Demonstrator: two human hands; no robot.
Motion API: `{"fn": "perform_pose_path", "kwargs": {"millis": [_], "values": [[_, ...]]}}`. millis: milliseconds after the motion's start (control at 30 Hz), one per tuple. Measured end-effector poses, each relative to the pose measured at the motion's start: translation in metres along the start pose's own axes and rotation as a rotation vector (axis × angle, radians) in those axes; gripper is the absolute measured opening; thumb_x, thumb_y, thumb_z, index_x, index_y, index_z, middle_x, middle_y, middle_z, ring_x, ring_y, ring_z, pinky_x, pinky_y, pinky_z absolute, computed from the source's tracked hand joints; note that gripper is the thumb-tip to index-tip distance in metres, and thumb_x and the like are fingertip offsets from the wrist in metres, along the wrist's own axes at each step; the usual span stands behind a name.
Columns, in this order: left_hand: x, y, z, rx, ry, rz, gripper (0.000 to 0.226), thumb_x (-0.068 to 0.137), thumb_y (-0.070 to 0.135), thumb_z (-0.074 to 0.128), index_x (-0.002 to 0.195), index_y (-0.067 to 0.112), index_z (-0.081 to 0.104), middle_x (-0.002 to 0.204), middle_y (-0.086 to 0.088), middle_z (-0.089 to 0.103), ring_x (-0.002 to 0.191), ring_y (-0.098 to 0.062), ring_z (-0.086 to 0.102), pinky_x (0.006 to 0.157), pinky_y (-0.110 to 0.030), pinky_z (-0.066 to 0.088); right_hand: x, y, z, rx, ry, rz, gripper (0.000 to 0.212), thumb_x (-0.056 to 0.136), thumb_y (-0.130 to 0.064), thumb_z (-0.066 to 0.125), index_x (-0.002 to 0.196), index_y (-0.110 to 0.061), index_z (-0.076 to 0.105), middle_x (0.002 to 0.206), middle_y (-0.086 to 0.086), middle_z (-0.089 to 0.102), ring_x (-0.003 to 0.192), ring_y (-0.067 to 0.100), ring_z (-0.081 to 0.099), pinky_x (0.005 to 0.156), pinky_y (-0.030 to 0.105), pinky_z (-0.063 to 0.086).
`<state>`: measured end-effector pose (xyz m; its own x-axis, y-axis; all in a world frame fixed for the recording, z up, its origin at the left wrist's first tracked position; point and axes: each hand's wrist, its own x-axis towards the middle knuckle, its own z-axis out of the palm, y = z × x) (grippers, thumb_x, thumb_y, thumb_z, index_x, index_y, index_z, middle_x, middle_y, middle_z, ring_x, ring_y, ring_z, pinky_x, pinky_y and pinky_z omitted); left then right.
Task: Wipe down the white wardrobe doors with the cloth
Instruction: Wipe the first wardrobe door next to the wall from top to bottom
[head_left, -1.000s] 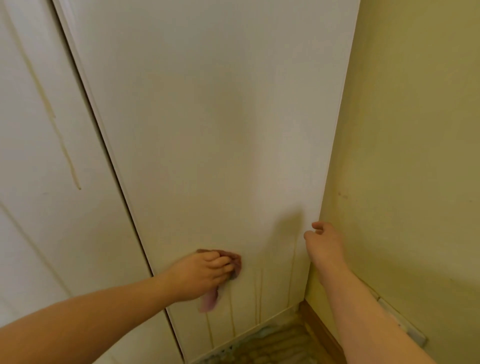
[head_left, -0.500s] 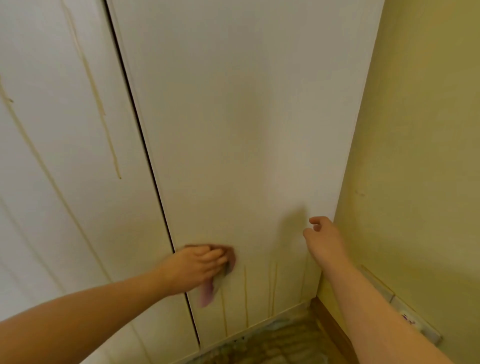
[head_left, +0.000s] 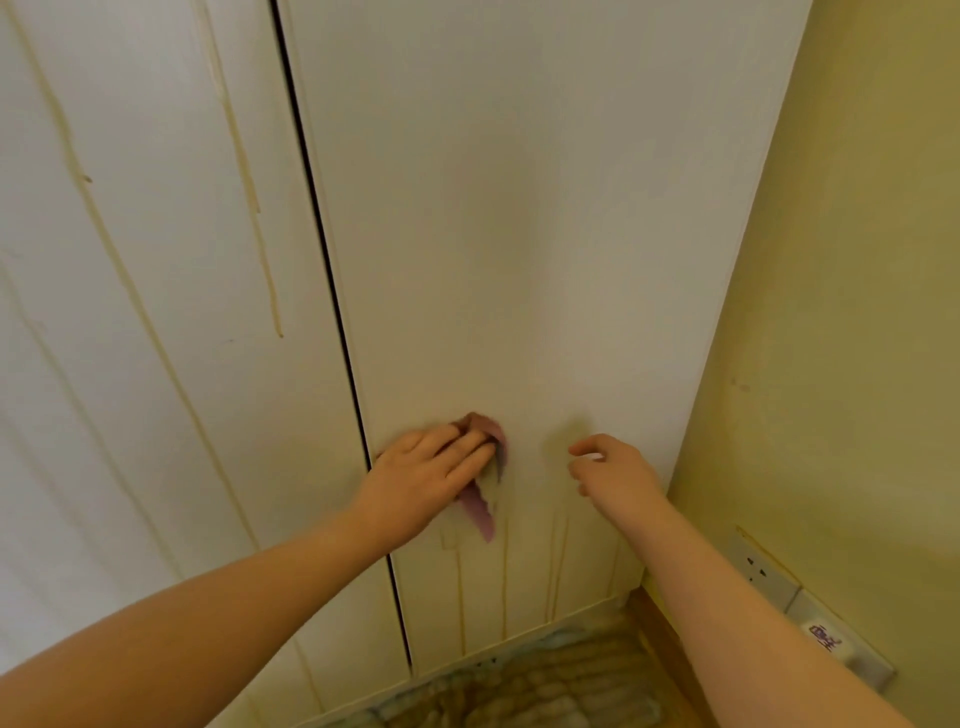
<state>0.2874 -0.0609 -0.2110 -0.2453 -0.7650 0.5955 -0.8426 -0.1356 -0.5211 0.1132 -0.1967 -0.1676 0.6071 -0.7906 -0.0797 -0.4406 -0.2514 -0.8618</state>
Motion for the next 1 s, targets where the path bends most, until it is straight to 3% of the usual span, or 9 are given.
{"fn": "perform_pose_path", "kwargs": {"millis": [100,200,300,400,567,733,833,933,1000], "values": [[0.004,0.011,-0.004,-0.128,-0.056,-0.203,0.089,0.048,0.02,0.085,0.127,0.015,0.044,0.126,-0.005,0.059,0.104,-0.022,0.045,0.072,-0.033,0.055,-0.012,-0.015,0.031,0.103,-0.142,0.013,0.019,0.087,-0.011,0.051,0.105,-0.015,0.057,0.092,0.008,0.062,0.085,0.024,0.062,0.076,0.03,0.05],[0.002,0.013,-0.008,-0.213,-0.075,-0.268,0.106,0.034,0.015,0.092,0.127,0.013,0.042,0.13,-0.006,0.043,0.106,-0.023,0.048,0.07,-0.034,0.056,-0.024,-0.03,0.062,0.443,-0.286,0.096,0.02,0.092,-0.004,0.046,0.111,-0.005,0.051,0.084,0.012,0.059,0.067,0.019,0.056,0.056,0.017,0.049],[-0.001,0.016,-0.012,-0.346,-0.05,-0.342,0.098,0.044,0.008,0.089,0.128,0.013,0.041,0.126,-0.007,0.04,0.095,-0.03,0.064,0.065,-0.035,0.057,-0.023,-0.035,0.083,0.544,-0.222,0.129,0.014,0.093,-0.015,0.05,0.104,-0.007,0.048,0.092,0.014,0.06,0.07,0.019,0.056,0.055,0.024,0.047],[0.001,0.016,-0.016,-0.524,0.044,-0.476,0.06,0.071,0.015,0.064,0.126,0.012,0.04,0.113,-0.006,0.039,0.081,-0.032,0.065,0.057,-0.031,0.056,-0.014,-0.036,0.095,0.579,-0.094,0.144,0.014,0.091,-0.022,0.055,0.087,-0.017,0.042,0.091,0.014,0.059,0.068,0.02,0.054,0.05,0.026,0.041],[-0.002,0.016,-0.028,-0.761,-0.021,-0.725,0.044,0.078,0.001,0.053,0.122,0.002,0.052,0.115,-0.008,0.043,0.097,-0.027,0.059,0.082,-0.015,0.039,-0.006,-0.037,0.114,0.64,0.109,0.115,0.021,0.087,-0.018,0.059,0.083,-0.019,0.038,0.084,0.007,0.056,0.076,0.023,0.057,0.062,0.034,0.047],[-0.006,0.016,-0.026,-0.772,0.011,-0.682,0.037,0.081,0.021,0.037,0.116,0.019,0.048,0.121,-0.001,0.041,0.097,-0.02,0.055,0.079,-0.039,0.054,0.001,-0.031,0.137,0.634,0.378,0.022,0.019,0.087,-0.012,0.057,0.085,-0.021,0.041,0.088,0.006,0.057,0.082,0.025,0.057,0.068,0.034,0.045],[-0.013,0.022,-0.012,-0.802,-0.086,-0.623,0.041,0.085,0.025,0.031,0.118,0.015,0.052,0.127,-0.002,0.045,0.106,-0.023,0.054,0.081,-0.04,0.053,0.013,-0.02,0.147,0.579,0.492,-0.003,0.016,0.088,-0.006,0.05,0.096,-0.015,0.04,0.098,0.013,0.057,0.086,0.029,0.056,0.071,0.038,0.046],[-0.011,0.033,0.004,-0.858,-0.221,-0.584,0.057,0.089,0.039,0.022,0.134,0.014,0.047,0.143,0.0,0.037,0.122,-0.019,0.045,0.099,-0.032,0.042,0.025,-0.007,0.144,0.585,0.597,0.056,0.017,0.09,-0.003,0.048,0.099,-0.014,0.038,0.099,0.011,0.055,0.087,0.025,0.055,0.07,0.03,0.038],[-0.003,0.044,0.01,-0.886,-0.282,-0.553,0.052,0.092,0.03,0.029,0.141,0.014,0.04,0.148,0.0,0.03,0.126,-0.019,0.04,0.102,-0.033,0.04,0.032,0.001,0.133,0.599,0.645,0.111,0.02,0.09,-0.005,0.049,0.101,-0.015,0.037,0.099,0.01,0.055,0.085,0.024,0.054,0.071,0.03,0.038]]}}
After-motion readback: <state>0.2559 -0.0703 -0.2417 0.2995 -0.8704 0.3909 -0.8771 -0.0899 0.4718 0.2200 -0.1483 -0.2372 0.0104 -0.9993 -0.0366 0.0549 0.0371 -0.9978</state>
